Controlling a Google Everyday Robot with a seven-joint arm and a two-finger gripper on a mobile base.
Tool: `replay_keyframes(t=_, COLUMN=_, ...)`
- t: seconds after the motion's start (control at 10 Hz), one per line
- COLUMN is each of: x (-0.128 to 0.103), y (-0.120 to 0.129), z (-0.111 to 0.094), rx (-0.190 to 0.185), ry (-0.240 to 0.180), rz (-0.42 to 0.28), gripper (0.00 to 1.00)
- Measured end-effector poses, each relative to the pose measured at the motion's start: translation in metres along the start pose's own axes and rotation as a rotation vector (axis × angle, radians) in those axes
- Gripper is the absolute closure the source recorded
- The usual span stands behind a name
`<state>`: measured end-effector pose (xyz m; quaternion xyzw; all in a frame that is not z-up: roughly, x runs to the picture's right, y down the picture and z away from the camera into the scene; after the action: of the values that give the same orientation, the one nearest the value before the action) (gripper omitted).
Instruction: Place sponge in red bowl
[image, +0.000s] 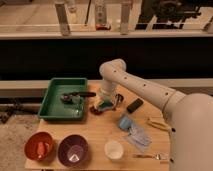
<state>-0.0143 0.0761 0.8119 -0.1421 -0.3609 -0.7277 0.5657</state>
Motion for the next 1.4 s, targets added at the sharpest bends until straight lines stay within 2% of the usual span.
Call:
replay_keyframes(t=0.4, x=0.008, y=-0.018, z=-0.022, rx=0.002, ry=0.043, rz=-0.078, gripper=1.0)
replay_keyframes(t=1.4, x=0.014, y=-0.034, z=-0.074, rx=-0.017, ry=0.12, rz=-0.183, gripper=1.0)
